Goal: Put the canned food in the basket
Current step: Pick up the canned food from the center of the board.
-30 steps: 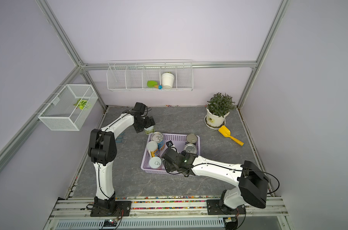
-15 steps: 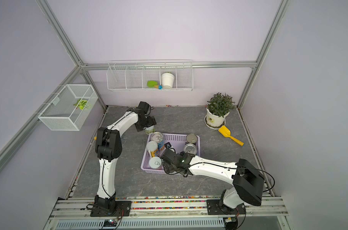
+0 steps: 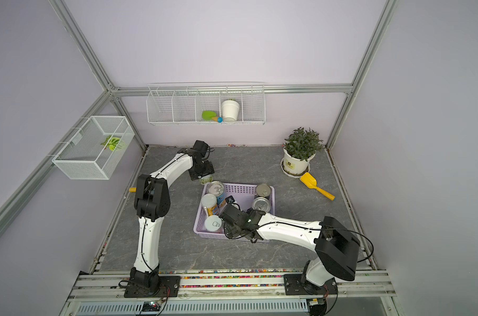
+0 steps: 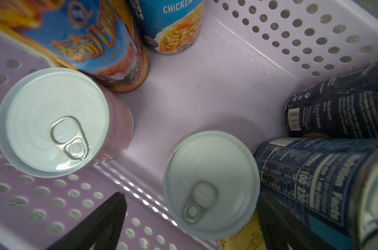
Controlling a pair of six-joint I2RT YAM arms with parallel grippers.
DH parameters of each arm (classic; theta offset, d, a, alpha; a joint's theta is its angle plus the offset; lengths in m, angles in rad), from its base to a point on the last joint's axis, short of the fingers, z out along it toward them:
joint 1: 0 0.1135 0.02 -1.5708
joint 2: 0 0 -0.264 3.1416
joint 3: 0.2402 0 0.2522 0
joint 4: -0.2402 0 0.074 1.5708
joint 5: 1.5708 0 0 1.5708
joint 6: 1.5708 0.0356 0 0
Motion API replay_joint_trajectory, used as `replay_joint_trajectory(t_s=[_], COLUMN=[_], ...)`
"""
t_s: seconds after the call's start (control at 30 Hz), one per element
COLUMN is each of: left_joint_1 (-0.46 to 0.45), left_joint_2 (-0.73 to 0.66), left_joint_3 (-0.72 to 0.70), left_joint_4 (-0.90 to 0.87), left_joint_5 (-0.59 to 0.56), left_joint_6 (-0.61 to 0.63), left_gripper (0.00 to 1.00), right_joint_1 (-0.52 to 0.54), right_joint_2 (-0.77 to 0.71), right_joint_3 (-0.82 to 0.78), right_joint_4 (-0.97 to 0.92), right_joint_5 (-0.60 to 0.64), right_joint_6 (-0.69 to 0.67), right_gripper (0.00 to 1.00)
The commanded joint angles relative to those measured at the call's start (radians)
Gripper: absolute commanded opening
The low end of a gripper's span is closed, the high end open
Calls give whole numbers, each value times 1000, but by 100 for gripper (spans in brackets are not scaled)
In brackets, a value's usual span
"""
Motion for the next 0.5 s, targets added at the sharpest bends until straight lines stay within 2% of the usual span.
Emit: replay_joint_trajectory(t_s=[0.0,0.13,0.3,0.47], left_joint_1=[-3,-3,-11,-22], left_joint_2=[4,-7,-50,-152], left_joint_3=[16,17,-3,-66], left_joint_4=[-34,-44,-46,-9], left_joint_5=[-25,-46,-71,-99], left_joint_6=[9,5,-3,-11], left_gripper=[58,50,50,50], right_joint_1=[-7,-8,-11,-27], right_joint_2=[-19,-13,-25,-57], right_joint_3=[-2,-1,-13,-40], right_joint_4=[6,6,13,26], right_joint_5=[4,2,15,21], right_joint_6=[-1,-3,3,13], right_gripper=[98,98,98,98])
